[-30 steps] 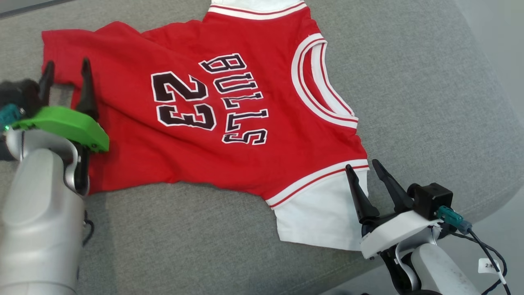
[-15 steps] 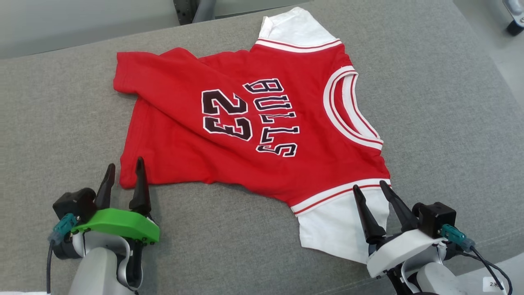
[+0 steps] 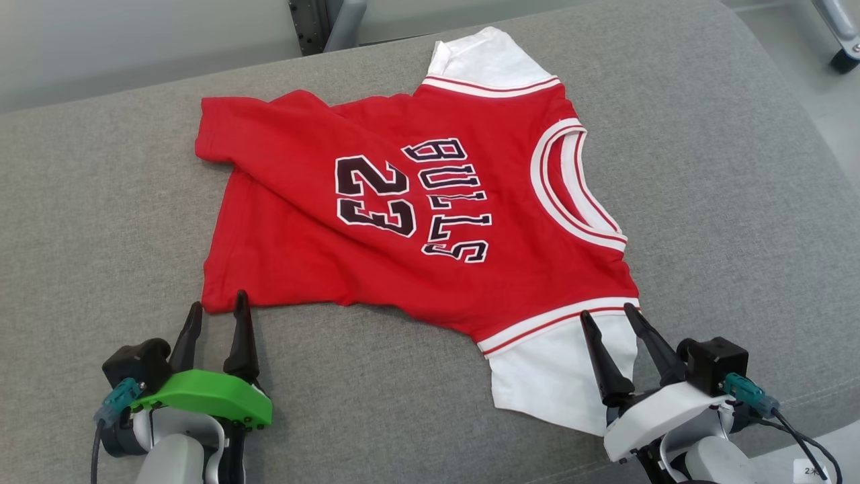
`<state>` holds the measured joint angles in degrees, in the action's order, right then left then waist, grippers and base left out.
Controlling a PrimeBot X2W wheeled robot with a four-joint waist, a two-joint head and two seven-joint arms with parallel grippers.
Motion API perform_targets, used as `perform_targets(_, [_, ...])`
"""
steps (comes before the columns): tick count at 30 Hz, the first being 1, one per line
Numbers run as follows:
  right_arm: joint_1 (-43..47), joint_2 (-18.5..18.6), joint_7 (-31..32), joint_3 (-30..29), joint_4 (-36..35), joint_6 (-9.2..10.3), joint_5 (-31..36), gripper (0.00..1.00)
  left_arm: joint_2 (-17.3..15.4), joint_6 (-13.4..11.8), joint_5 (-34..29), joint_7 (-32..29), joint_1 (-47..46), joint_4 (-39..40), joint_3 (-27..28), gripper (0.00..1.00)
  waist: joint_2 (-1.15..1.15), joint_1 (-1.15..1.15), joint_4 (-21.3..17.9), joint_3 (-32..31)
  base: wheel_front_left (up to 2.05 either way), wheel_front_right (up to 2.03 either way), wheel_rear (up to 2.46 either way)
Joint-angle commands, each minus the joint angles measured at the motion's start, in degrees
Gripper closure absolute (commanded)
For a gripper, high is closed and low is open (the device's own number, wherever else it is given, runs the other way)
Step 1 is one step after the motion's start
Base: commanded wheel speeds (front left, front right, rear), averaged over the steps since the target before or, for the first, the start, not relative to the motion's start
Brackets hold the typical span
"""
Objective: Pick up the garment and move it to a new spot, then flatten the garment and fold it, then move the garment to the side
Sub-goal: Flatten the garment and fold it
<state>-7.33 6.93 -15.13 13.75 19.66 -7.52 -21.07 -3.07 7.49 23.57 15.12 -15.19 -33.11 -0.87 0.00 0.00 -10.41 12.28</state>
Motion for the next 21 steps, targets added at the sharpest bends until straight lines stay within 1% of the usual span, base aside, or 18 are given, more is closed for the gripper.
perform_targets(1, [0.3, 0.2, 0.0, 0.1, 0.0, 0.06, -0.3, 0.0, -0.2, 0.0, -0.7, 0.0, -0.1, -0.2, 0.6, 0.0, 0.0, 0.0, -0.2, 0.2, 0.0, 0.0, 0.0])
perform_targets(9, [-0.4, 0.3, 0.0, 0.2, -0.2, 0.06, -0.4, 0.0, -0.2, 0.0, -3.0, 0.0, -2.7, -2.4, 3.6, 0.0, 0.0, 0.0, -1.0, 1.3, 0.0, 0.0, 0.0])
perform_targets(14, [-0.8, 0.4, 0.0, 0.3, -0.4, 0.06, -0.4, 0.0, -0.5, 0.0, -3.7, 0.0, -3.7, -2.8, 3.7, 0.0, 0.0, 0.0, -1.4, 1.9, 0.0, 0.0, 0.0])
perform_targets(15, [-0.9, 0.4, 0.0, 0.3, -0.5, 0.06, -0.4, 0.0, -0.5, 0.0, -3.8, 0.0, -3.9, -3.0, 3.3, 0.33, 0.0, 0.0, -1.5, 2.1, 0.0, 0.0, 0.0])
perform_targets(16, [-1.0, 0.3, 0.0, 0.1, -0.8, 0.06, -0.4, 0.0, -0.6, 0.0, -3.9, 0.0, -4.1, -3.2, 3.0, 0.57, 0.0, 0.0, -1.6, 2.2, 0.0, 0.0, 0.0])
perform_targets(17, [-1.0, 0.2, 0.0, 0.1, -0.9, 0.06, -0.4, 0.0, -0.7, 0.0, -3.9, 0.0, -4.3, -3.2, 2.8, 0.68, 0.0, 0.0, -1.6, 2.3, 0.0, 0.0, 0.0])
perform_targets(19, [-1.0, 0.2, 0.0, 0.1, -1.0, 0.06, -0.5, 0.0, -0.9, 0.0, -3.8, 0.0, -4.4, -3.5, 2.5, 0.76, 0.0, 0.0, -1.7, 2.5, 0.0, 0.0, 0.0])
perform_targets(20, [-1.0, 0.1, 0.0, 0.1, -1.1, 0.06, -0.5, 0.0, -0.9, 0.0, -3.7, 0.0, -4.4, -3.5, 2.3, 0.84, 0.0, 0.0, -1.7, 2.6, 0.0, 0.0, 0.0])
perform_targets(21, [-1.1, 0.1, 0.0, 0.1, -1.2, 0.06, -0.5, 0.0, -0.9, 0.0, -3.6, 0.0, -4.5, -3.6, 2.3, 0.87, 0.0, 0.0, -1.7, 2.6, 0.0, 0.0, 0.0])
